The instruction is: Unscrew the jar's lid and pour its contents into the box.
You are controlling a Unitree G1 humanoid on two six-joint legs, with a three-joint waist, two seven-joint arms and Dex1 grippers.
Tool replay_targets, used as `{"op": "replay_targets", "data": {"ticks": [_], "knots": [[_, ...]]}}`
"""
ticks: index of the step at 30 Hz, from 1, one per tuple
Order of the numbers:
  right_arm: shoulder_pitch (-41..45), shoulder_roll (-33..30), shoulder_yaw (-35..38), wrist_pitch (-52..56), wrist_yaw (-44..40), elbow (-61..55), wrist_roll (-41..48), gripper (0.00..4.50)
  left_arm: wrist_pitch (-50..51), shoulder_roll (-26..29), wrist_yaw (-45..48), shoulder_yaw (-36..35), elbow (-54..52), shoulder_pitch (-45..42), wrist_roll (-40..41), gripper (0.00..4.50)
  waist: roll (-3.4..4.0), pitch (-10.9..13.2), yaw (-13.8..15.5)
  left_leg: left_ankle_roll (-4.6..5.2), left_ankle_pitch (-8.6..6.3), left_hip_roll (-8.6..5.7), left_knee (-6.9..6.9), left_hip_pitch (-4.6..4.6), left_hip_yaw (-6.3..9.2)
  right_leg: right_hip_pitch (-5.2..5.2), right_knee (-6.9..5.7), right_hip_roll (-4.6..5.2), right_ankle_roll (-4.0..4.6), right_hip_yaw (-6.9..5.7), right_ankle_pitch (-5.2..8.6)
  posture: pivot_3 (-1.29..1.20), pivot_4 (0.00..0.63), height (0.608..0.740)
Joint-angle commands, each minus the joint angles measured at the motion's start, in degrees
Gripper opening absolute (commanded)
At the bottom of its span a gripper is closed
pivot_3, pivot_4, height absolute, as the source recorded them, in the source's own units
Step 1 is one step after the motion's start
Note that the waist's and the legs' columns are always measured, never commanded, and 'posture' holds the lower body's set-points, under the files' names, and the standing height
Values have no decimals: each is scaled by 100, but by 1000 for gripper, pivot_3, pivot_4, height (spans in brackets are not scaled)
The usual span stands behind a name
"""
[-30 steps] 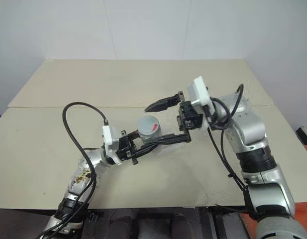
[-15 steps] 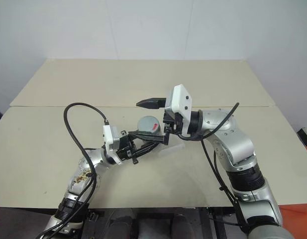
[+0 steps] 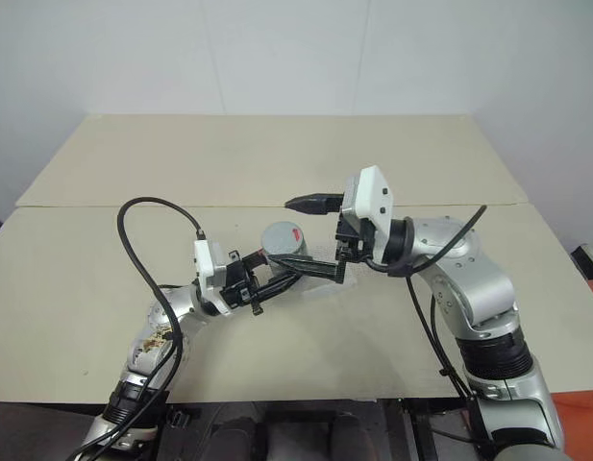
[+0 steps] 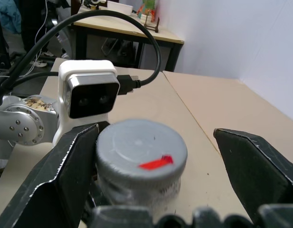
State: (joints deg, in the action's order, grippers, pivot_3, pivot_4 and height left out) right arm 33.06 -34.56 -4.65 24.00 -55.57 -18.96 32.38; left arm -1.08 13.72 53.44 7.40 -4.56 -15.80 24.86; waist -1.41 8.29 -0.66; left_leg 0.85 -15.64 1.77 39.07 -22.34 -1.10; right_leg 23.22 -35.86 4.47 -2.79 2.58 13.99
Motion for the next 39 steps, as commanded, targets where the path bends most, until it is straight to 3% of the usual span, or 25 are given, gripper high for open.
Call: {"op": "replay_targets", "data": {"ticks": [1, 17, 29, 39], "knots": [[-57, -179, 354, -43, -46, -125, 64, 4450, -88, -10, 53, -74, -99, -42, 105, 2004, 0, 0, 4, 0, 0, 0, 0, 0, 0, 0, 0, 0, 0, 0, 0, 0, 150, 740], [-410, -536, 592, 142, -326, -567, 449, 4450, -120, -46, 132, -79, -21, -34, 54, 2004, -1, 0, 0, 0, 0, 1, 0, 1, 0, -1, 2, -1, 0, 0, 0, 0, 150, 740], [137, 485, -308, 96, 391, -466, -201, 4450, -175, -100, 132, -16, 4, -69, -24, 2004, -1, 0, 11, 0, 0, 0, 1, 2, 1, -1, 0, -1, 0, 1, 0, 0, 150, 740], [279, 696, -212, 150, 649, -206, -496, 4450, -206, -55, 127, -41, -55, 14, -21, 2004, 0, 0, 2, 0, 0, 1, 1, 2, 1, -1, -1, -2, 0, -1, 0, 0, 150, 740]]}}
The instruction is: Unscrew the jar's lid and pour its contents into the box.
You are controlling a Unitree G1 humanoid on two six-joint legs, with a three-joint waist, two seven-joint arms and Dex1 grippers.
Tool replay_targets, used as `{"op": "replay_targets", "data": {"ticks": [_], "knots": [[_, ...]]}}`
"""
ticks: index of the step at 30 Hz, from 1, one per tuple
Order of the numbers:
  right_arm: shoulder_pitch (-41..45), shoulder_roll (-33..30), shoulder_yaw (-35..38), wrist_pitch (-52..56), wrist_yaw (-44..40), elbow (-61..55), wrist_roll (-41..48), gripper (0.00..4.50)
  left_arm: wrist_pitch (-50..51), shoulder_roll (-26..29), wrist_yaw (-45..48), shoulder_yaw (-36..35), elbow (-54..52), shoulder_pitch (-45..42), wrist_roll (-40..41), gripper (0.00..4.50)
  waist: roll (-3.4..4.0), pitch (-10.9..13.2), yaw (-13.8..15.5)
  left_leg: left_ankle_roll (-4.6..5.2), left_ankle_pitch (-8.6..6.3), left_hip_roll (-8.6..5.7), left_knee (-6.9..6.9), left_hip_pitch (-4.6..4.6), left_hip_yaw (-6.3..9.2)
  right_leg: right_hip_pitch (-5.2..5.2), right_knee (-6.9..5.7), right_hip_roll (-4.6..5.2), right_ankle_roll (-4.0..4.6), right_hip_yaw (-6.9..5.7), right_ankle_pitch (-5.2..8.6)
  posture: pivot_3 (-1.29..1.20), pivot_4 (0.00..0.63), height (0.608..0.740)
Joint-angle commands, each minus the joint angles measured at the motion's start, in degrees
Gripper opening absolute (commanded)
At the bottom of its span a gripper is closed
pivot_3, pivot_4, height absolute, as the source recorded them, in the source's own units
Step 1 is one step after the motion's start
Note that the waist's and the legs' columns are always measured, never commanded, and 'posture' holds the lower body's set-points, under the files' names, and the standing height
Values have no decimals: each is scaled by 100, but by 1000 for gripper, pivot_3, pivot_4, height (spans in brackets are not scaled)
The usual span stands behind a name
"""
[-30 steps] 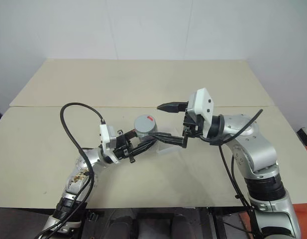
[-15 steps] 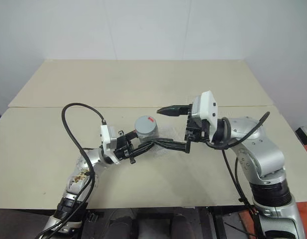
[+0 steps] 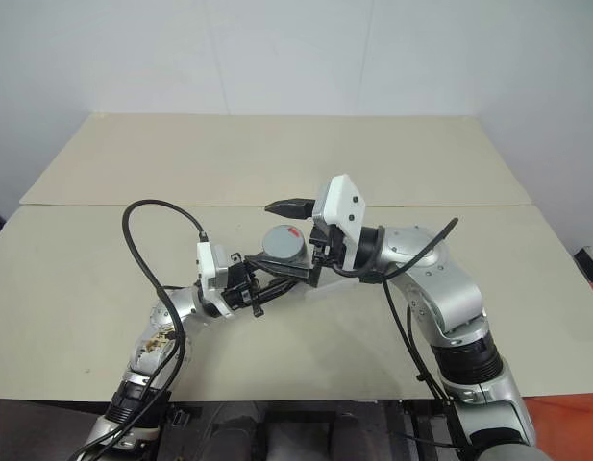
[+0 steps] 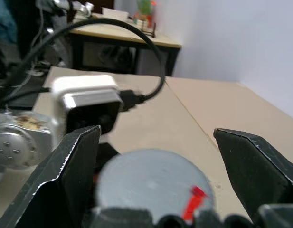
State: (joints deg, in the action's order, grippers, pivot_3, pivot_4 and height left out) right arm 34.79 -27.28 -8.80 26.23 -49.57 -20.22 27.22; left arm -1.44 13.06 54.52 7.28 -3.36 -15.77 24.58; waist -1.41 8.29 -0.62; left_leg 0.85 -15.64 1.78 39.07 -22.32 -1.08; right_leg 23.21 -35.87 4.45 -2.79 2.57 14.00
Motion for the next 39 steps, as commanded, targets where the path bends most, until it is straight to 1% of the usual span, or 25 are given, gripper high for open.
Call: {"op": "replay_targets", "data": {"ticks": [1, 16, 22, 39], "knots": [[85, -82, 258, -61, 28, -79, 35, 4450, -176, 19, 19, -42, -171, 18, 12, 2004, 0, 0, -2, 0, 0, 0, 0, 0, 0, 0, 0, 0, 0, 0, 0, 0, 150, 740], [-291, -671, 693, -94, -237, -175, 249, 4450, -167, 33, 25, -106, -161, 18, 66, 2004, 0, 0, -7, 0, 0, 0, 0, 0, 0, -1, 1, 0, 0, 0, 0, 0, 150, 740], [-381, -804, 826, -92, -375, -226, 419, 4450, -183, 21, 33, -107, -118, 5, 62, 2004, 0, 0, -4, 0, 0, 0, 0, 0, 0, -1, 1, 0, 0, 1, 0, 0, 150, 740], [-720, -1180, 1252, -118, -539, -106, 494, 4450, -233, 14, 41, -160, -89, 2, 80, 2004, 0, 0, 1, 0, 0, 0, 0, 0, 0, -2, 2, 0, 0, 1, 0, 0, 150, 740]]}}
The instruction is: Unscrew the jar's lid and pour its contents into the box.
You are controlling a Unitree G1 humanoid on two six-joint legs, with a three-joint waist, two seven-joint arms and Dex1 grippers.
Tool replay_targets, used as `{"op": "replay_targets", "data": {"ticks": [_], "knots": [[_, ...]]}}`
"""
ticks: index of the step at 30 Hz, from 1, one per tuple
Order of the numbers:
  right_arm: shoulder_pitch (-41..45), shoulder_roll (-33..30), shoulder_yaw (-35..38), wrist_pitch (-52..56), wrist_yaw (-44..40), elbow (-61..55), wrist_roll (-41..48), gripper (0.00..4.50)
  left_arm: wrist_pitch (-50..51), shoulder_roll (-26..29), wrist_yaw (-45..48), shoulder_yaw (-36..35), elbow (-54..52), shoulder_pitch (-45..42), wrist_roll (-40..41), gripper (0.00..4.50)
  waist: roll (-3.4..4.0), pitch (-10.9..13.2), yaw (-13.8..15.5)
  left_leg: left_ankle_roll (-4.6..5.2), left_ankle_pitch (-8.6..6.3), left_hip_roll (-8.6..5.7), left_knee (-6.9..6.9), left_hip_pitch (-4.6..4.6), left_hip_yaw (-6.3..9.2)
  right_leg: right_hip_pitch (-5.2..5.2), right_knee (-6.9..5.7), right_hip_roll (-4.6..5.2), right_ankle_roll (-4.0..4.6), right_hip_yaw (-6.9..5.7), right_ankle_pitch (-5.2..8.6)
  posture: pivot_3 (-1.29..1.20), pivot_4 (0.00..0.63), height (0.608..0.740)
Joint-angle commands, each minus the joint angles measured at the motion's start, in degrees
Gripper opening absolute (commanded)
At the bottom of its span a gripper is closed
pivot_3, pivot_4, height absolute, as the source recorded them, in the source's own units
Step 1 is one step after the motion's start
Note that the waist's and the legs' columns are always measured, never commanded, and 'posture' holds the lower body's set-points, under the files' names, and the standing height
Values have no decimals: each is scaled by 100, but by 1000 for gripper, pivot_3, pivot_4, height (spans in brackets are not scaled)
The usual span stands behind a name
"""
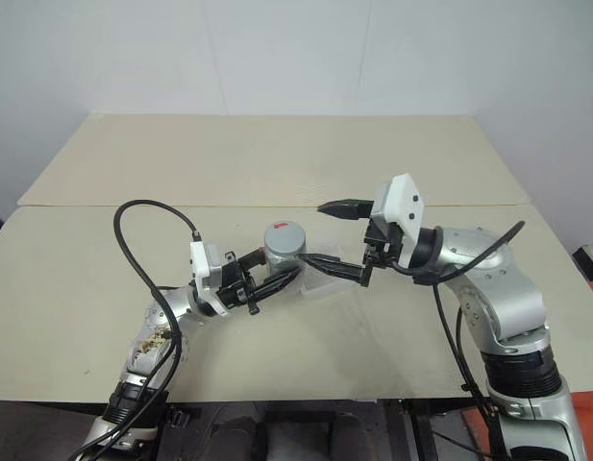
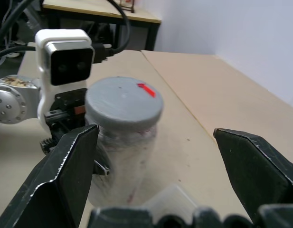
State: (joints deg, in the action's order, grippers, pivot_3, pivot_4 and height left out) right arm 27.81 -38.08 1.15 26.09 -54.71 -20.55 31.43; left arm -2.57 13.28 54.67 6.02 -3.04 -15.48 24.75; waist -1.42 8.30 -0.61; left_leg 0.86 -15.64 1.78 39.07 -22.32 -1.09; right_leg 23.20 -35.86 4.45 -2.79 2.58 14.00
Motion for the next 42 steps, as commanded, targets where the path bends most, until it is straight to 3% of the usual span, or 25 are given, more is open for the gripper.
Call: {"op": "replay_targets", "data": {"ticks": [1, 9, 20, 42], "knots": [[-25, -119, 287, -72, -57, -90, 131, 4450, -123, -12, 22, -32, -121, -29, 61, 2004, 0, 0, 0, 0, 0, 0, 0, 0, 0, 0, 0, 0, 0, 0, 0, 0, 150, 740], [84, -45, 212, 599, -258, -391, 1120, 4450, -212, -103, 5, -17, -93, -70, 57, 2004, 0, 0, -6, 0, 0, 1, 0, 1, 1, 0, -1, 0, 0, 1, 0, 0, 150, 740], [230, 255, -347, 631, -379, 63, 879, 4450, -206, -165, 4, 2, -184, -125, 76, 2004, 0, 0, -2, 0, 0, 0, 1, 0, 1, -1, -1, 0, 0, 1, 0, 0, 150, 740], [598, 822, -684, 493, -255, -38, 511, 4450, -337, -272, 14, 182, 44, -145, -113, 2004, 0, 0, -7, 0, 0, 0, 1, 1, 2, -1, -2, 0, 0, 0, 0, 0, 150, 740]]}}
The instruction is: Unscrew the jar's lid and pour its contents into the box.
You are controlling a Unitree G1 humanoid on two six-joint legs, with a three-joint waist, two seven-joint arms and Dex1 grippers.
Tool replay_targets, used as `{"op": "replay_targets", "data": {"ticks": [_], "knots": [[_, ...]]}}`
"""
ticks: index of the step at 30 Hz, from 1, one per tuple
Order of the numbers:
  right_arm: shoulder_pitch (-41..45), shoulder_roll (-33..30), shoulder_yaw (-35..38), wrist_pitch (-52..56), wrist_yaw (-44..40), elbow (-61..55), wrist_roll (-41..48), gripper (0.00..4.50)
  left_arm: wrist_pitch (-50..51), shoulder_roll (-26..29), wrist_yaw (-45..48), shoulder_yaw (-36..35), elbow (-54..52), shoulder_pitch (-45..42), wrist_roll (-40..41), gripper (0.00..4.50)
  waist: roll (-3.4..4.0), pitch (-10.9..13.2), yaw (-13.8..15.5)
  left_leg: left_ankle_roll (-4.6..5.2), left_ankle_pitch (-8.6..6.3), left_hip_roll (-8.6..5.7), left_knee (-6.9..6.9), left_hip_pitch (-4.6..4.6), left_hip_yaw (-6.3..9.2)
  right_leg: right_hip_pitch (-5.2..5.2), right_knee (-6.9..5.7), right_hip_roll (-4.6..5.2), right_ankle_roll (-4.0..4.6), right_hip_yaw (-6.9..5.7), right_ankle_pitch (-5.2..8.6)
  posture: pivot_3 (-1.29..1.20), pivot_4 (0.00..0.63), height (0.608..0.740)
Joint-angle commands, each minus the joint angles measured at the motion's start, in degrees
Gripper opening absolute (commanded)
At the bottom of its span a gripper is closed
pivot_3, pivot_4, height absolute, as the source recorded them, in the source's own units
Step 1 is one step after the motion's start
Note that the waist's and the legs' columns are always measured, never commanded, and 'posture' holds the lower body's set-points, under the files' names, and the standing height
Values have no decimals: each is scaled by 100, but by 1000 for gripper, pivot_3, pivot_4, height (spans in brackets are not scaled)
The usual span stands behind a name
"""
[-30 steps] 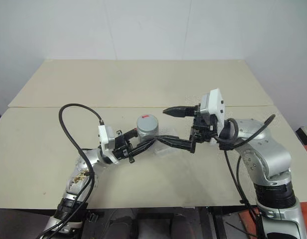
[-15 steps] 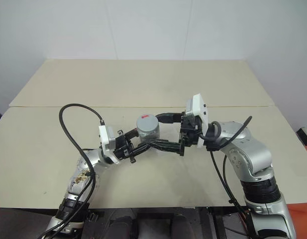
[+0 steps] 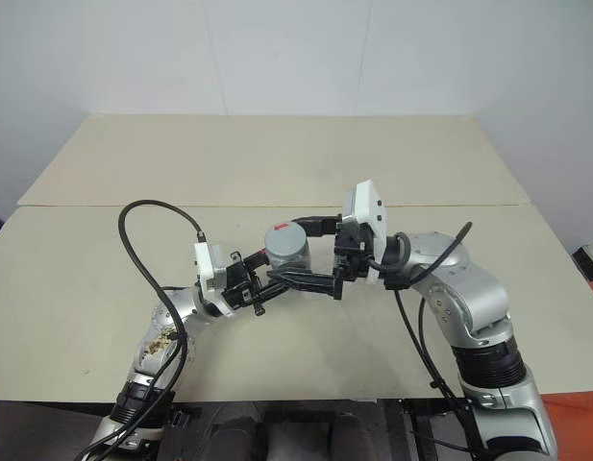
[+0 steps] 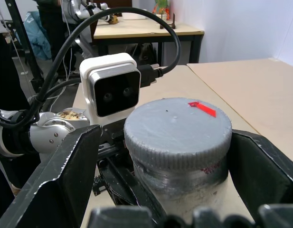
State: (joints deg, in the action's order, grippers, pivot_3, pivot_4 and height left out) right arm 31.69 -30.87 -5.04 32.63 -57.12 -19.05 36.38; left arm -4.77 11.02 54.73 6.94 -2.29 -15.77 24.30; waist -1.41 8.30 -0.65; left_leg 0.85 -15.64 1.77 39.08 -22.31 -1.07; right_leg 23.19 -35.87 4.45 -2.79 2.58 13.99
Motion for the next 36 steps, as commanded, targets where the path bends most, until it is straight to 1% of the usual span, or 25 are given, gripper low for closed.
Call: {"op": "replay_targets", "data": {"ticks": [1, 8, 11, 36], "knots": [[248, 146, -72, -162, 1, -177, -2, 4450, -130, -57, 8, 105, -14, -113, -79, 2004, 0, 0, -5, 0, 0, 0, 0, 0, 0, 0, 0, 0, 0, 0, 0, 0, 150, 740], [444, 419, -88, -184, 196, -43, -183, 4450, -148, -87, -14, 150, -1, -115, -101, 2004, 0, 0, -3, 0, 0, 0, 0, -1, 0, 1, -1, 0, 0, 0, 0, 0, 150, 740], [504, 443, -53, -187, 264, 49, -250, 4450, -142, -75, 1, 136, -24, -101, -91, 2004, 0, 0, -2, 0, 0, 0, 0, 0, 0, 1, -1, 0, 0, -1, 0, 0, 150, 740], [51, -123, 493, -231, 172, 0, -145, 4450, -76, 15, -9, 1, -129, -63, 144, 2004, 0, 0, -1, 0, 0, 0, 0, -1, 0, 1, 0, 1, 0, -1, 0, 0, 150, 740]]}}
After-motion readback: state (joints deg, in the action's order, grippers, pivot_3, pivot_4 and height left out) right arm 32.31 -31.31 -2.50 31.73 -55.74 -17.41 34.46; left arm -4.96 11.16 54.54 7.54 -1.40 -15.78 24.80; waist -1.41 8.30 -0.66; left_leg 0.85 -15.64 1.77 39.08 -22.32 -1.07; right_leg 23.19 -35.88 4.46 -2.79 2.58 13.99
